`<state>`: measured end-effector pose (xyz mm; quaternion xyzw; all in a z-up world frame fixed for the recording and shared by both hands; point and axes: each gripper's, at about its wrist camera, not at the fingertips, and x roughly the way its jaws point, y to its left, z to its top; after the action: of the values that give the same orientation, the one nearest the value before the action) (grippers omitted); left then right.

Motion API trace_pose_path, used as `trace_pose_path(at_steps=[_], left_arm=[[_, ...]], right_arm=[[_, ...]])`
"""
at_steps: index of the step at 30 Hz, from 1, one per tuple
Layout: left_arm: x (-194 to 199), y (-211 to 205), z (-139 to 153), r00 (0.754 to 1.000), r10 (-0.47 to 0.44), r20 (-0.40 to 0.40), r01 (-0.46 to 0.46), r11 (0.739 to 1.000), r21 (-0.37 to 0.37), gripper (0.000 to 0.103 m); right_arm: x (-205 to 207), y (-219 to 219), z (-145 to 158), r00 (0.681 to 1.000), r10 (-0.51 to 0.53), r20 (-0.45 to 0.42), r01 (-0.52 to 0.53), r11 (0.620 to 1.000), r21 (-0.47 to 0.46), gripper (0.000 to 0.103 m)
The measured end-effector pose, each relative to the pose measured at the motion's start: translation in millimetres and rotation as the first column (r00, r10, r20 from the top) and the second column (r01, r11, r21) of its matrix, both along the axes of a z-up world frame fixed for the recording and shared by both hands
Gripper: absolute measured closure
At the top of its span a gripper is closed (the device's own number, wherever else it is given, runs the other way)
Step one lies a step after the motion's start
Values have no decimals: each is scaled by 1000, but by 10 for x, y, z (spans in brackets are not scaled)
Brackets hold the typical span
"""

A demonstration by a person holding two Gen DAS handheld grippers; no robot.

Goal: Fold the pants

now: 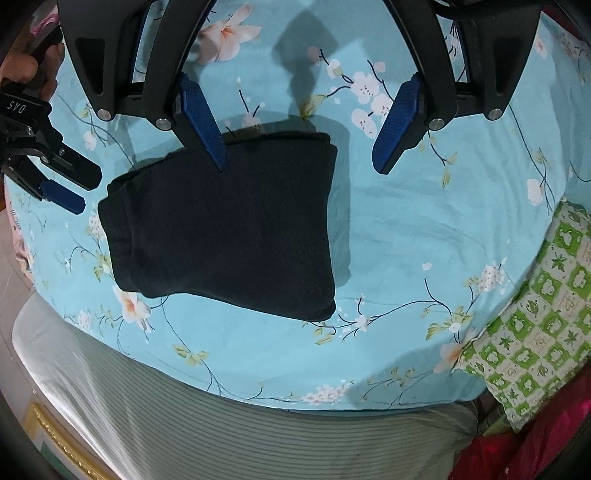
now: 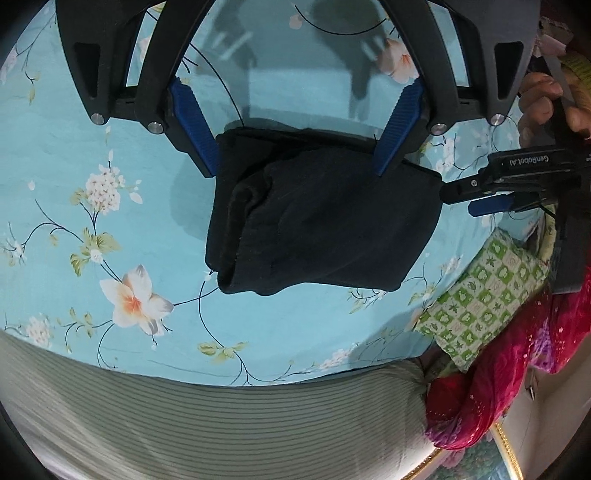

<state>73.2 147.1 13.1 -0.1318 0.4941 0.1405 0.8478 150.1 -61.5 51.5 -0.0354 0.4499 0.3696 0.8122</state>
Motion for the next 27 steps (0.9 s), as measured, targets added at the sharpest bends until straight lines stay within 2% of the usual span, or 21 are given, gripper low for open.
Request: trace_pose_path(at_steps=[12,18,27], left_arm=[[-143,-128,30,998,25,55,-29,996,83,21],[-151,-143,-14,998,33,54,-39,991,126,21],[-141,-178,-110,999,16,35,-20,992,122,19]], right_arm=[[-212,51,-55,997,33,70,-32,999,-15,15],[-241,59,-109,995,28,95,-25,999,-33,13],[-262,81,-178,993,26,114,-21,999,-42,13]])
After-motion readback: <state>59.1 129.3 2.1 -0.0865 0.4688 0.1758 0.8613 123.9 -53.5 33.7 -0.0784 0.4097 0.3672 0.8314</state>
